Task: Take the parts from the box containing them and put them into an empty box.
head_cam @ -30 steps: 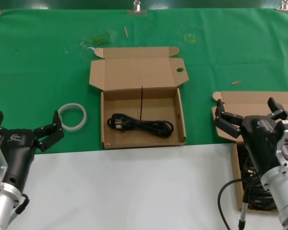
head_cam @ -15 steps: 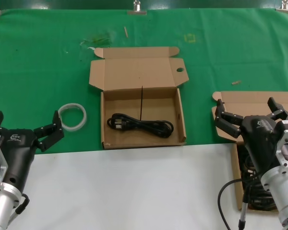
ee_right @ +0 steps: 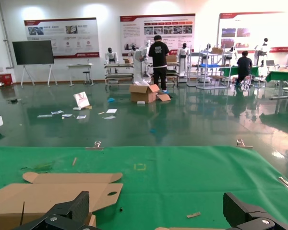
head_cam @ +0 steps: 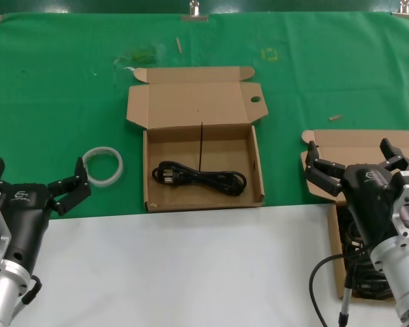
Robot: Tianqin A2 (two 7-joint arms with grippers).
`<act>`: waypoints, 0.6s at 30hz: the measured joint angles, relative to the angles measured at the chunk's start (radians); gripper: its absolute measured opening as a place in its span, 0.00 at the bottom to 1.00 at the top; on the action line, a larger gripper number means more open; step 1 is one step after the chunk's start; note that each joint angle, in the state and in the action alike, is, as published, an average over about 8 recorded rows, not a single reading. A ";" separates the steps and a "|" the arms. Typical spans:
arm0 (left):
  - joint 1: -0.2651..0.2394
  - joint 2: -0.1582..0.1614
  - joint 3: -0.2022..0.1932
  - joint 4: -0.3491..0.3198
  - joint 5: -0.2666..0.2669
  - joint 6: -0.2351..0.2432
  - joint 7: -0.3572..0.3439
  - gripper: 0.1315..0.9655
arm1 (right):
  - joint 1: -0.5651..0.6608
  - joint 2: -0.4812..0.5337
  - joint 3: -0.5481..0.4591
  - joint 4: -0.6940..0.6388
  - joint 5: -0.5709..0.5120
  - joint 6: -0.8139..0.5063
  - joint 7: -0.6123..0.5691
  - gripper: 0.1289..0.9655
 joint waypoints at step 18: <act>0.000 0.000 0.000 0.000 0.000 0.000 0.000 1.00 | 0.000 0.000 0.000 0.000 0.000 0.000 0.000 1.00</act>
